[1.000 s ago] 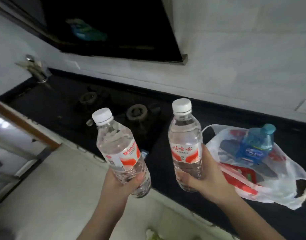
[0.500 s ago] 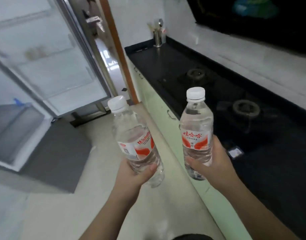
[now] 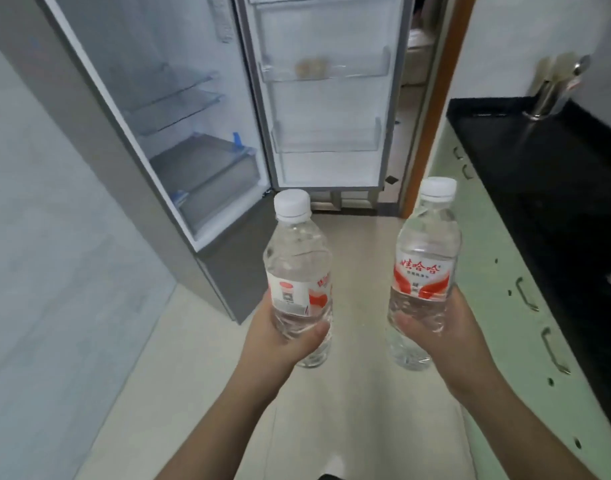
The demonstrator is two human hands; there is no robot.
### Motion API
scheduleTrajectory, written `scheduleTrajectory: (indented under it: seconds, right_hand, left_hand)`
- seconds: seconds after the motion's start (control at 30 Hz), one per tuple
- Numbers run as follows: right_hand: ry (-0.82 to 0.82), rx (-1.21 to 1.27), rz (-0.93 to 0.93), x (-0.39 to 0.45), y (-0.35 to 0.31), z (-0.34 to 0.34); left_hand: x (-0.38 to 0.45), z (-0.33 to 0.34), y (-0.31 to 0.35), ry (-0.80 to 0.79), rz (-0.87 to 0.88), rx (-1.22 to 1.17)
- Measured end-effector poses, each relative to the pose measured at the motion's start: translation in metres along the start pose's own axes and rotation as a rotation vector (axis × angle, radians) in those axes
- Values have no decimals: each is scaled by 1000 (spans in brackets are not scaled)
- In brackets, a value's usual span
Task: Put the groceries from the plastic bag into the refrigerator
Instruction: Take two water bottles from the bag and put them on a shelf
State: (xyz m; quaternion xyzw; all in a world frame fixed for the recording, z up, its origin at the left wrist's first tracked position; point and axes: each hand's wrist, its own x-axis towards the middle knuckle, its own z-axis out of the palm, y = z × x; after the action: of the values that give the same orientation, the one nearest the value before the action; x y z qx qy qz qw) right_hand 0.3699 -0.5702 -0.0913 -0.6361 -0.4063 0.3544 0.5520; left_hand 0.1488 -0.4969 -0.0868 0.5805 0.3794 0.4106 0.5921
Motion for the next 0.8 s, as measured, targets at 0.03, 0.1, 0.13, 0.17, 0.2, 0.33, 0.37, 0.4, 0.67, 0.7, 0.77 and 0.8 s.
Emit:
scheduleTrajectory:
  seconds: [0.03,0.1,0.13,0.17,0.2,0.33,0.37,0.4,0.67,0.7,0.77,0.8]
  right_hand:
    - [-31,-10,-6,9,-2,9]
    - [-84,-27,-26,26,-5,23]
    - [-105,-30,-33,35,-5,29]
    - [-123,-36,-38,43,-5,34]
    - [-139,-38,-41,52,-4,39]
    - [-206,-48,-51,97,3,50]
    - [-218,-49,-59,111,4,52]
    - [-233,-52,-70,126,7,53]
    - [-409,-5,-85,250,-6,52]
    - [-447,6,-78,265,-8,54]
    - [-506,20,-68,291,-9,58]
    - [-512,24,-77,301,-9,62]
  left_hand:
    - [3,-8,-1,41,1,30]
    - [10,-22,-3,97,9,88]
    - [14,-27,-2,121,11,113]
    - [21,-32,-2,149,13,127]
    - [28,-35,-1,174,16,133]
    - [69,-35,-2,269,12,110]
    - [80,-33,-2,293,11,107]
    - [93,-30,-2,312,11,107]
    - [190,-16,8,425,18,70]
    - [199,-16,9,439,19,81]
    - [214,-19,10,470,18,100]
    - [221,-22,12,488,16,104]
